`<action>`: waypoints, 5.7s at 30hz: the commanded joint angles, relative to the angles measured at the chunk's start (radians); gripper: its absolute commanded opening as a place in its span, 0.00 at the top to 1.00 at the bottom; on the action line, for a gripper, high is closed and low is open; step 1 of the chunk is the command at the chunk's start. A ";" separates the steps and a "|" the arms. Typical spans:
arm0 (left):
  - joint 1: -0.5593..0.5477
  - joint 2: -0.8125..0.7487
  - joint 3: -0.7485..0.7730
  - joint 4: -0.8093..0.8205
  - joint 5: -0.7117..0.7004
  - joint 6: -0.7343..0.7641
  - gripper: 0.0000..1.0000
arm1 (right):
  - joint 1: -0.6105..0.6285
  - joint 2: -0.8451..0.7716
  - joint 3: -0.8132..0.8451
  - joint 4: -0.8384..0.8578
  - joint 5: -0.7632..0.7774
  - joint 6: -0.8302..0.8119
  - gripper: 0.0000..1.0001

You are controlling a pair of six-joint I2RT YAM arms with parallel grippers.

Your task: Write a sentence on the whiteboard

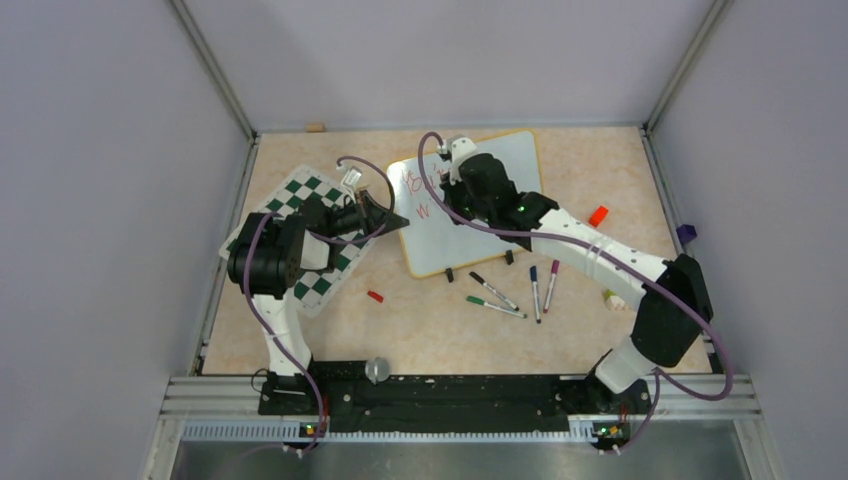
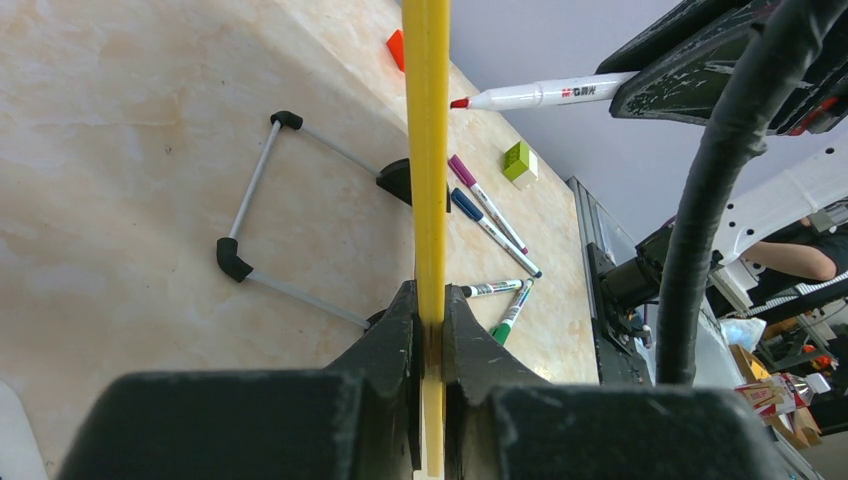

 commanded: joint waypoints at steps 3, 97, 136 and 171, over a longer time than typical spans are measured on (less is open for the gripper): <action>0.010 -0.037 0.009 0.081 -0.007 0.046 1.00 | -0.006 0.018 0.026 0.051 -0.011 0.010 1.00; 0.011 -0.038 0.009 0.078 -0.009 0.047 1.00 | -0.005 0.029 0.004 0.042 0.014 0.048 1.00; 0.011 -0.036 0.012 0.076 -0.008 0.047 1.00 | -0.038 -0.082 -0.005 0.008 -0.020 0.047 1.00; 0.011 -0.036 0.013 0.078 -0.007 0.046 1.00 | -0.046 -0.019 -0.003 0.029 -0.057 0.041 1.00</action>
